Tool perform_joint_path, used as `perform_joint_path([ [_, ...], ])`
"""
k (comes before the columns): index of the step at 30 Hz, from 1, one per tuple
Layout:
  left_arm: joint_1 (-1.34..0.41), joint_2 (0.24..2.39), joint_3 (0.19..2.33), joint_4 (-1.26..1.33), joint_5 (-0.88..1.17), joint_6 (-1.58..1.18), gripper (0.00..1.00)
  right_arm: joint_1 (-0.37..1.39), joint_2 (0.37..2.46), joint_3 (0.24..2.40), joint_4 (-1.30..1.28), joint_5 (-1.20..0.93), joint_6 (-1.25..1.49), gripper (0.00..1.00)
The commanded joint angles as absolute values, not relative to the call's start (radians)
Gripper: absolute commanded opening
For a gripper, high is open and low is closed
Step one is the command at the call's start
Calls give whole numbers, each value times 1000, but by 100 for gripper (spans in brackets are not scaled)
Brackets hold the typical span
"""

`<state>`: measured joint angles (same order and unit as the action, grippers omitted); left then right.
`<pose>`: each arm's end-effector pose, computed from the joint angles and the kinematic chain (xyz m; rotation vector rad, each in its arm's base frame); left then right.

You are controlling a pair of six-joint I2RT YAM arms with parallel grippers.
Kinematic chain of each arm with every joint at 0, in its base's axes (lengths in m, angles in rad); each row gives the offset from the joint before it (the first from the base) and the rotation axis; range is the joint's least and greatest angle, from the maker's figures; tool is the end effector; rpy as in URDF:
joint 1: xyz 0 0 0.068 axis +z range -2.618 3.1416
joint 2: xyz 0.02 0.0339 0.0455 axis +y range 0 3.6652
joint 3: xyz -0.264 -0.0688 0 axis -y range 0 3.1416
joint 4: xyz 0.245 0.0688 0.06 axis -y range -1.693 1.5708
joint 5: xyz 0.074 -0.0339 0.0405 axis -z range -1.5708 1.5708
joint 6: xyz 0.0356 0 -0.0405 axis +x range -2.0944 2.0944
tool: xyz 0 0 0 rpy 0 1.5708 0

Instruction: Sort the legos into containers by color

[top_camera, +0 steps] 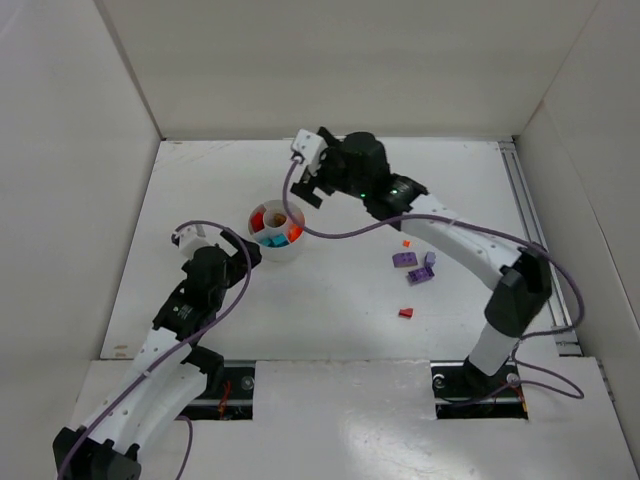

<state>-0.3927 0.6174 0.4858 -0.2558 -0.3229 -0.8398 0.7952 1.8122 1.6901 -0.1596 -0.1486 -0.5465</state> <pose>0.1478 -0.0490 0.2530 -0.6433 1.8624 -0.5005 0.3032 0.3168 0.3692 -1.2363 1.3906 0.3104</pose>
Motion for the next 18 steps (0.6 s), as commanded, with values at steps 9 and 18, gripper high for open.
perform_joint_path([
  [9, -615, 774, 561, -8, -146, -701, 100, 493, 1160, 1014, -130, 1, -433, 100],
  [18, -1147, 1209, 811, -20, -267, -558, 100, 258, 857, 822, -396, 144, -411, 100],
])
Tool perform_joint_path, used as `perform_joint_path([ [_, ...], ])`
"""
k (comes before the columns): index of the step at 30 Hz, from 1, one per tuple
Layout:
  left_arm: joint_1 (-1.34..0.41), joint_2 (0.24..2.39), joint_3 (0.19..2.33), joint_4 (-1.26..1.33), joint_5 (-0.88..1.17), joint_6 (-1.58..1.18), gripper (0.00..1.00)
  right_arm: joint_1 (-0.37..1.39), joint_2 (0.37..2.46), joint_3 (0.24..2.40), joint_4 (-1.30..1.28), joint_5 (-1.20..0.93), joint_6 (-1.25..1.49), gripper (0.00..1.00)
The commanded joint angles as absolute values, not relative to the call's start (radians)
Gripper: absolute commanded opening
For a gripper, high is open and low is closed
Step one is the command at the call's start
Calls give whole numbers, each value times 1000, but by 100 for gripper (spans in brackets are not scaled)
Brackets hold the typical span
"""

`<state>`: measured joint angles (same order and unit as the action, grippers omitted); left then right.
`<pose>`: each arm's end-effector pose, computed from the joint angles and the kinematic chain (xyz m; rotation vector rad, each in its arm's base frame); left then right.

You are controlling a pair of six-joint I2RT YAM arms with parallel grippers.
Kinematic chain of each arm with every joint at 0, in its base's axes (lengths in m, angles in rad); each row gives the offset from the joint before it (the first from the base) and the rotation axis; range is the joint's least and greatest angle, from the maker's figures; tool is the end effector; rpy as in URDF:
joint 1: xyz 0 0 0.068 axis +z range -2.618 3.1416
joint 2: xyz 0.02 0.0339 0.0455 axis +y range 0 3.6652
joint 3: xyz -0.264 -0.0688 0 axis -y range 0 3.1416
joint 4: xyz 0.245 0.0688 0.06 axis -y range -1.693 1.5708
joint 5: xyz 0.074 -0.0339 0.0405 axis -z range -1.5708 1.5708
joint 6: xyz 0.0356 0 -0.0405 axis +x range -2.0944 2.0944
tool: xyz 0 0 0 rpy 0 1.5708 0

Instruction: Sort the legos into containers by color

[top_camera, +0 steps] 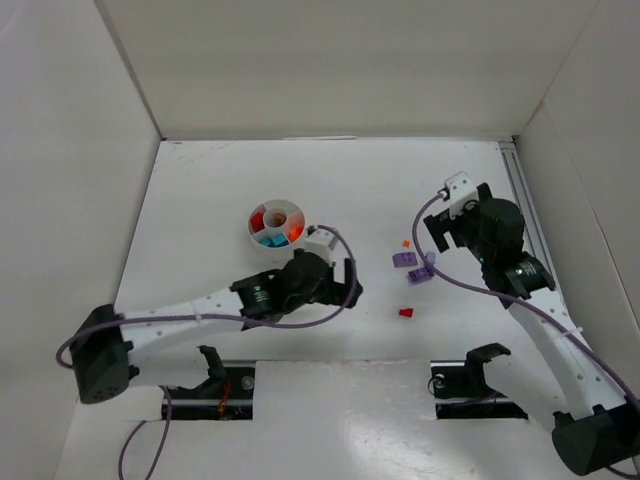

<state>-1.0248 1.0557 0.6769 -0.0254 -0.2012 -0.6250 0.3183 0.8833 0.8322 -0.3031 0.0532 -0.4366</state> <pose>0.1306 -0.2013 0.2656 0.2757 2.0549 -0.8609 0.1934 0.0617 0.3269 -0.6768 1.8039 -0.1305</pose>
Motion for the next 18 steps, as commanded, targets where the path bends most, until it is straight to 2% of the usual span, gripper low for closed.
perform_joint_path([
  [1, -1147, 1263, 849, -40, -267, -558, 100, 236, 857, 822, -417, 144, -400, 100],
  [6, -1278, 1520, 1041, -74, -233, -512, 100, 100, 819, 802, -494, 176, -370, 100],
  [9, -1278, 1615, 1097, -28, -128, -477, 99, 43, 785, 779, -505, 166, -370, 100],
  [15, -1287, 1777, 1176, -21, -69, -451, 89, 32, 701, 729, -515, 199, -383, 100],
  [16, -1287, 1804, 1219, -34, -81, -451, 83, 32, 692, 729, -515, 199, -383, 100],
  [18, -1287, 1876, 1262, -58, -81, -437, 78, 32, 669, 720, -515, 190, -383, 100],
])
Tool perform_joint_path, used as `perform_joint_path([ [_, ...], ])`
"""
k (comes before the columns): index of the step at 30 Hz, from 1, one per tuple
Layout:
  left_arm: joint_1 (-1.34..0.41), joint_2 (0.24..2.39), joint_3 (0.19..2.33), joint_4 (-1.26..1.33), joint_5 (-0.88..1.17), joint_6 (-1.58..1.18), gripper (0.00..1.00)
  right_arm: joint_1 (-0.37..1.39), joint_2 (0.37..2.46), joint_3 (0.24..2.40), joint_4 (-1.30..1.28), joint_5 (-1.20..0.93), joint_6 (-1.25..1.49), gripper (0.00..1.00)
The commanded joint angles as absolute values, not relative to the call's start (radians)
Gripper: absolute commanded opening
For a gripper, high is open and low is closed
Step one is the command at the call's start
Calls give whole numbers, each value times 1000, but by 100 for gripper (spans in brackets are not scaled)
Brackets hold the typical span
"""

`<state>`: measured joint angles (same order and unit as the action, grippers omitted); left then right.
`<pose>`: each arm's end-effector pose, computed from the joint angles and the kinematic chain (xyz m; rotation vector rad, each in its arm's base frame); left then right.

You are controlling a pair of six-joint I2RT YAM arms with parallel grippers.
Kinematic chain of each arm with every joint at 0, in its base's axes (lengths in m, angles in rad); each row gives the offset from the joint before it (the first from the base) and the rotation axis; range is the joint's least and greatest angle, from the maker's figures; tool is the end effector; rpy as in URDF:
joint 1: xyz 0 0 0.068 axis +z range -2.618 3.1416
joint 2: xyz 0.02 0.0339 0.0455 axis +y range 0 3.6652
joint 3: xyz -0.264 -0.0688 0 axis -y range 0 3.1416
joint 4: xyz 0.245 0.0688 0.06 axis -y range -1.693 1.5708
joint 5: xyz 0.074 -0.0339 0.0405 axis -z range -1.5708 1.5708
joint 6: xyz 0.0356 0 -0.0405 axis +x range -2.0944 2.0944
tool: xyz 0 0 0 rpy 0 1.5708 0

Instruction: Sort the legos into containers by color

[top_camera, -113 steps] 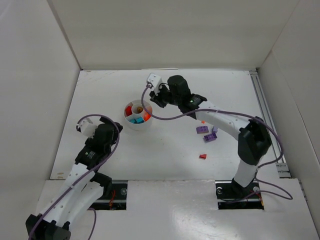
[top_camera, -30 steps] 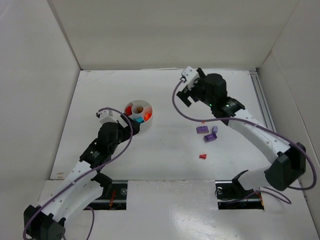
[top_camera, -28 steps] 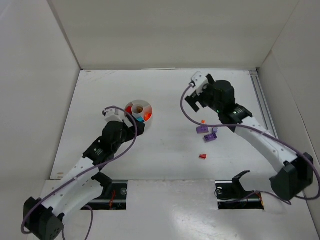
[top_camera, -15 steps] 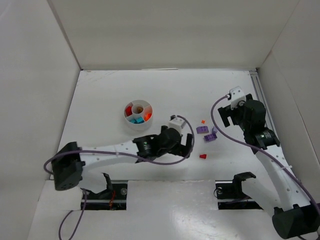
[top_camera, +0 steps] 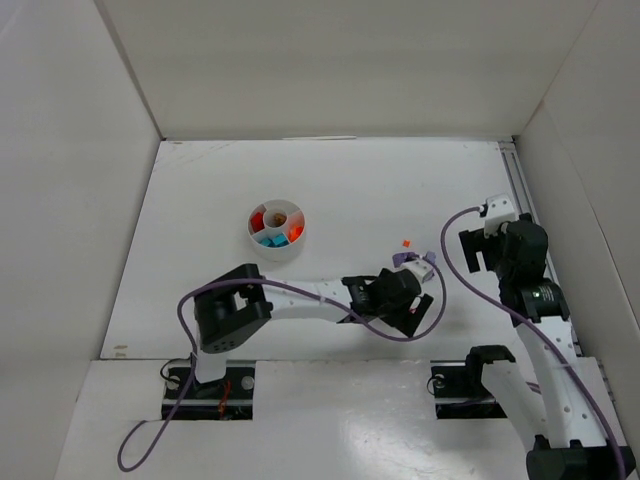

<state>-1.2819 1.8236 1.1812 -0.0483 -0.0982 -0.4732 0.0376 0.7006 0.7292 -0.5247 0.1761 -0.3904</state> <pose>0.1180 -0.3848 0.2006 0.8900 2.2204 -0.7910 0.1574 -0.0003 0.2988 -0.3348 2.0556 -0.3982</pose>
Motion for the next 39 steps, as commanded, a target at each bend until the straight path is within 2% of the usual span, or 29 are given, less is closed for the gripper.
perform_joint_path([
  [1, -1287, 1896, 1288, -58, -81, -427, 78, 32, 669, 719, -506, 190, -383, 100],
  [2, -1287, 1914, 1299, -58, -81, -413, 73, 32, 657, 719, -506, 190, -383, 100],
  [13, -1287, 1967, 1269, 21, -94, -192, 69, 32, 637, 710, -486, 143, -402, 100],
  [18, -1287, 1991, 1244, 29, -84, -95, 57, 32, 646, 701, -477, 124, -411, 100],
  [21, -1287, 2000, 1233, 38, -84, -63, 40, 32, 646, 701, -477, 114, -411, 100],
  [25, -1287, 2000, 1233, 61, -74, -54, 40, 32, 646, 701, -477, 114, -420, 100],
  [30, -1287, 2000, 1233, 70, -64, -44, 32, 32, 655, 701, -477, 104, -420, 100],
  [31, -1287, 2000, 1233, 71, -64, -44, 27, 32, 655, 701, -477, 104, -420, 100],
  [33, -1287, 1990, 1224, 89, -55, -44, 24, 32, 655, 701, -468, 104, -420, 100],
  [36, -1287, 1980, 1213, 103, -37, -35, 7, 32, 655, 701, -468, 104, -420, 100],
  [39, -1287, 1971, 1213, 112, -46, -35, 0, 32, 655, 701, -468, 104, -420, 100],
])
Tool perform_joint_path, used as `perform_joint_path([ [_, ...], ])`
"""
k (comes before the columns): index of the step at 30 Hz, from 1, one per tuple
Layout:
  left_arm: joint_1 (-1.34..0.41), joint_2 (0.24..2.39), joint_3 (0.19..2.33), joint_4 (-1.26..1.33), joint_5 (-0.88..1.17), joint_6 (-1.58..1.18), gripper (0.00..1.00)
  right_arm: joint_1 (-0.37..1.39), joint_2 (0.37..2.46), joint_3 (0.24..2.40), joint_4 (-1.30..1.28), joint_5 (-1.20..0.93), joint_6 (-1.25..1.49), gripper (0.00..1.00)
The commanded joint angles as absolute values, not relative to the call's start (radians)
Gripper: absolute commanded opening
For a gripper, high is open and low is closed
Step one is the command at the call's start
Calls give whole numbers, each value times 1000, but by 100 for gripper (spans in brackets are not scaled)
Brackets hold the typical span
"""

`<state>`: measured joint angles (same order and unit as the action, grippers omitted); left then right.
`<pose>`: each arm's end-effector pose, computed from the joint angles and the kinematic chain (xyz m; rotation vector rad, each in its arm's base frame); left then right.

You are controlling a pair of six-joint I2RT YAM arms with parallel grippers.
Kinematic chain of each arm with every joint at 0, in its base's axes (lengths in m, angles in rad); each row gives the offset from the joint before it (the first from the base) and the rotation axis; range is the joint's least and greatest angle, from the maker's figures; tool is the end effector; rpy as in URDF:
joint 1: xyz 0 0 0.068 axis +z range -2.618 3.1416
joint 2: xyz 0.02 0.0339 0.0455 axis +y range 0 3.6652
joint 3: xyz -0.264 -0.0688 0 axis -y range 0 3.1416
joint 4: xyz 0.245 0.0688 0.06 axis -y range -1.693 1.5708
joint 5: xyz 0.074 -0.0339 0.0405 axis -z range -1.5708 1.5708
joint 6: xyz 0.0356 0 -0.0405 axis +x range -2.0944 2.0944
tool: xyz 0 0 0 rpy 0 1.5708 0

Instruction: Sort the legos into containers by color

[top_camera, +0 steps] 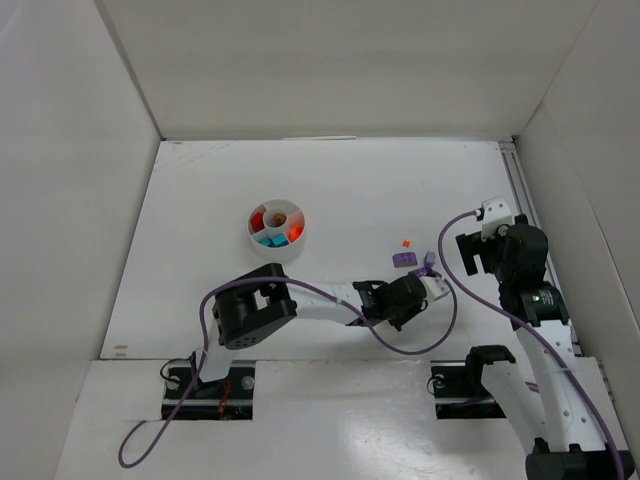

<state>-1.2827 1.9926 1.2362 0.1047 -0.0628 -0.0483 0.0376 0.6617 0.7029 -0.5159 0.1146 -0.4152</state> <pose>0.1256 -0.4160 0.1634 1.3035 1.8985 -0.6467 0.1514 0.0016 0.2958 -0.3920 2.0229 -0.3519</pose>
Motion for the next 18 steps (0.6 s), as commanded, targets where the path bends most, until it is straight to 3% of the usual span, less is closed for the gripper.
perform_joint_path([
  [1, -1287, 1971, 1213, 112, -46, -35, 0, 32, 655, 701, -468, 104, -420, 100],
  [9, -1272, 1850, 1180, 101, -181, -115, 0, 32, 644, 701, -468, 104, -420, 100],
  [18, -988, 1452, 997, 83, -236, -271, 0, 32, 653, 692, -468, 95, -420, 100],
])
